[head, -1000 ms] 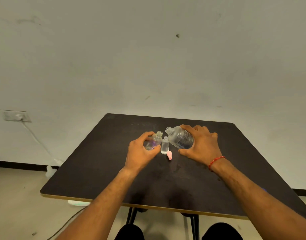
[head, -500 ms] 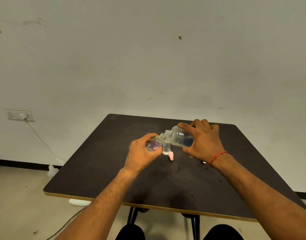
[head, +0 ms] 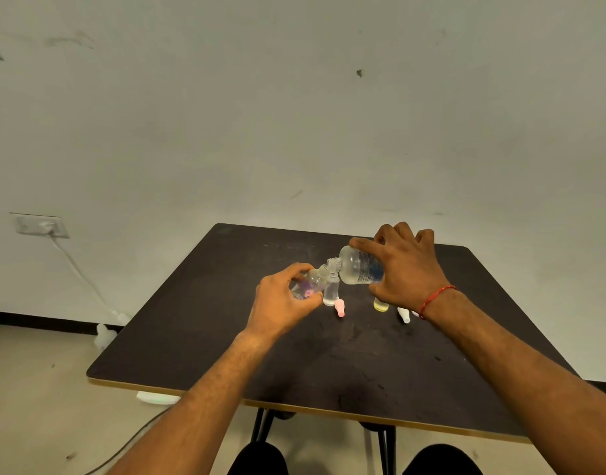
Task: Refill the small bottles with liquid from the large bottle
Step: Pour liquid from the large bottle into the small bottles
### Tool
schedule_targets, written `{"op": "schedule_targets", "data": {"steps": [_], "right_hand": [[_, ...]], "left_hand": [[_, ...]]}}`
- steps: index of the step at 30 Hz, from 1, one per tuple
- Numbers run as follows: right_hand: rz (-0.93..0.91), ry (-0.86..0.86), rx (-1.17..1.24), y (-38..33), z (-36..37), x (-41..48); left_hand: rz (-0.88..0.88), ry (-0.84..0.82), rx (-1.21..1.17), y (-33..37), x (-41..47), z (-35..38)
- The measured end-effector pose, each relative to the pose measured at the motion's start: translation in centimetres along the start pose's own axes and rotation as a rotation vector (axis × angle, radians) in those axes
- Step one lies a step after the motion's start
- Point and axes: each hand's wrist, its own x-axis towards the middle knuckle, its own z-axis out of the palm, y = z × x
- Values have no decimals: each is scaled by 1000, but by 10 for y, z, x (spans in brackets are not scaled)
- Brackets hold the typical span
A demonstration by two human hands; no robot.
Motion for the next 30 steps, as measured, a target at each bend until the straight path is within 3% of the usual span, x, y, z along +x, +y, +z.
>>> {"op": "schedule_targets", "data": {"steps": [30], "right_hand": [[-97, 10, -135, 3, -11, 20]], "left_hand": [[3, 26, -7, 1, 2, -1]]}}
